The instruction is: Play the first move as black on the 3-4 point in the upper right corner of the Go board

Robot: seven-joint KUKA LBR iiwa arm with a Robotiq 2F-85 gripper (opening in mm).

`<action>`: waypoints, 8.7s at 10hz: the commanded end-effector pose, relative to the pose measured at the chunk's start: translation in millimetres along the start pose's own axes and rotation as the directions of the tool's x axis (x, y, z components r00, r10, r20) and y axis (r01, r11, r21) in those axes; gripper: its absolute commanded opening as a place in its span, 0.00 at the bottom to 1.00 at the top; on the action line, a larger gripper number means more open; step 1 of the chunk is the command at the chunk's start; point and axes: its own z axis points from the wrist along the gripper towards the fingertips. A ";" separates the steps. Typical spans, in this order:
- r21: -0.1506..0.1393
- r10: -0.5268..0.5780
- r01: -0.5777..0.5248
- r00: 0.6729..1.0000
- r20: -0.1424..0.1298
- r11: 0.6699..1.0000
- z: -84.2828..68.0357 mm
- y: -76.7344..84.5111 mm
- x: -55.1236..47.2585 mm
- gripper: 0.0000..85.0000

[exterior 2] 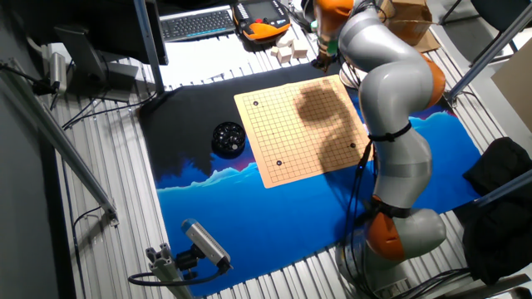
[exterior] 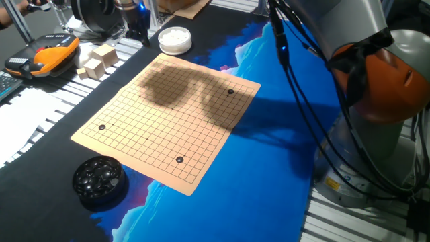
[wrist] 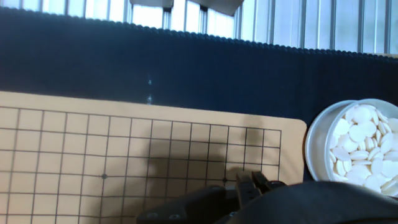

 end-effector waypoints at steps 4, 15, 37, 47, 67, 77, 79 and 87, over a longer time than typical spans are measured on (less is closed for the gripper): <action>0.012 0.003 -0.003 1.000 0.024 1.000 8.7 1.0 7.2 0.00; -0.002 0.092 -0.092 0.996 -0.022 0.996 8.7 1.0 7.2 0.00; 0.123 -0.061 0.051 0.995 0.074 0.991 70.7 -38.7 11.2 0.00; 0.090 0.027 -0.022 0.998 -0.051 0.996 70.5 -38.6 11.1 0.00; 0.154 0.012 -0.014 1.000 0.014 0.988 113.5 -27.6 21.7 0.00; 0.171 0.021 -0.026 0.999 0.028 0.985 124.6 -22.5 26.7 0.00; 0.176 0.021 -0.025 0.999 0.025 0.984 124.6 -22.5 26.8 0.00; 0.182 0.042 -0.046 0.999 0.028 0.982 125.1 -22.3 27.0 0.00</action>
